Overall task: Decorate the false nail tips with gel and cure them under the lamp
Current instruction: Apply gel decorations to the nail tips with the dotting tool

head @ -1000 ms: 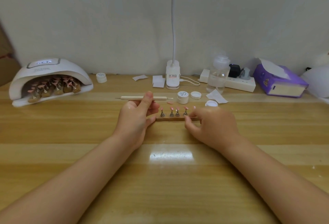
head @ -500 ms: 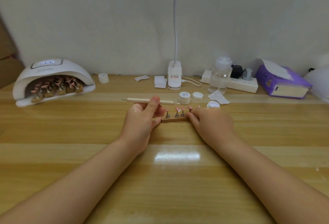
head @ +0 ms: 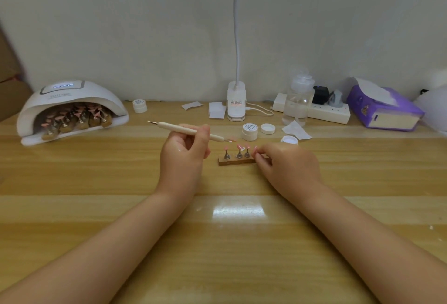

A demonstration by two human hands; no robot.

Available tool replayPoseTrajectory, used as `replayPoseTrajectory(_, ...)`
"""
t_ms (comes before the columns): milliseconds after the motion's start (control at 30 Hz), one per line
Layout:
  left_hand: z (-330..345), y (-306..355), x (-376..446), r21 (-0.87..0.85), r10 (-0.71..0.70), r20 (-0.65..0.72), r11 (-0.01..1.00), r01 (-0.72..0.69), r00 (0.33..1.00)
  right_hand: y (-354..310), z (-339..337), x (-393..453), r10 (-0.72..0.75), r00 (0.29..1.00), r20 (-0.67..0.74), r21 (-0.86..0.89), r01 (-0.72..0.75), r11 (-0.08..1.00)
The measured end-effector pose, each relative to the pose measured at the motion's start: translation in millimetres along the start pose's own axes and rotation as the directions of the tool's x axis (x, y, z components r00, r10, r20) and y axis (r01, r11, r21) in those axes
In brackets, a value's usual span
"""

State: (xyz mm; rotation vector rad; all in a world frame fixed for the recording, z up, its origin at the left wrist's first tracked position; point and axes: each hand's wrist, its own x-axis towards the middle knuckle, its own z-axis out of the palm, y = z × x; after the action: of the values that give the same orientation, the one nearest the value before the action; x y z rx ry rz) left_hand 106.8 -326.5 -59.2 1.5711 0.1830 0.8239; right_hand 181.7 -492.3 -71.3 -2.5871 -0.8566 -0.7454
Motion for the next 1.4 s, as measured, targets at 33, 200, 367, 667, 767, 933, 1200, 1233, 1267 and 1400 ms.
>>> replayPoseTrajectory(33, 1, 1, -1, 0.001, 0.038, 0.01, 0.999, -0.038, 0.999, -2, -1, -1, 0.003, 0.999, -0.037, 0.048, -0.001, 0.999)
replayPoseTrajectory(200, 4, 0, -7, -0.011, 0.094, 0.058, 0.996, -0.094, 0.994, -10, -4, -3, 0.08, 0.995, -0.055, 0.404, -0.051, 0.913)
replayPoseTrajectory(367, 3, -1, -9, -0.01, 0.131, 0.097, 0.991, -0.131, 0.987, -13, 1, -5, 0.11, 0.994, -0.009, 0.639, -0.079, 0.765)
replayPoseTrajectory(667, 7, -2, -18, 0.073, 0.181, 0.138, 0.979, -0.192, 0.974, -11, 5, -3, 0.074, 0.996, 0.039, 0.726, -0.079, 0.683)
replayPoseTrajectory(767, 6, -2, -17, 0.089, 0.185, 0.137, 0.976, -0.198, 0.973, -10, 5, -4, 0.077, 0.996, 0.048, 0.737, -0.087, 0.67)
replayPoseTrajectory(933, 7, -3, -18, 0.114, 0.191, 0.136, 0.972, -0.207, 0.972, -11, 5, -4, 0.071, 0.996, 0.059, 0.747, -0.091, 0.659)
replayPoseTrajectory(1200, 8, -3, -18, 0.105, 0.167, 0.131, 0.978, -0.181, 0.977, -11, 6, -3, 0.062, 0.998, 0.03, 0.737, -0.064, 0.673)
replayPoseTrajectory(1233, 8, -3, -17, 0.107, 0.167, 0.134, 0.977, -0.182, 0.977, -11, 6, -3, 0.061, 0.998, 0.026, 0.737, -0.061, 0.674)
replayPoseTrajectory(1267, 8, -3, -17, 0.109, 0.169, 0.137, 0.977, -0.185, 0.976, -11, 6, -3, 0.06, 0.998, 0.026, 0.736, -0.059, 0.674)
replayPoseTrajectory(1400, 8, -3, -18, 0.121, 0.18, 0.156, 0.972, -0.2, 0.971, -11, 7, -3, 0.044, 0.999, 0.018, 0.723, -0.043, 0.69)
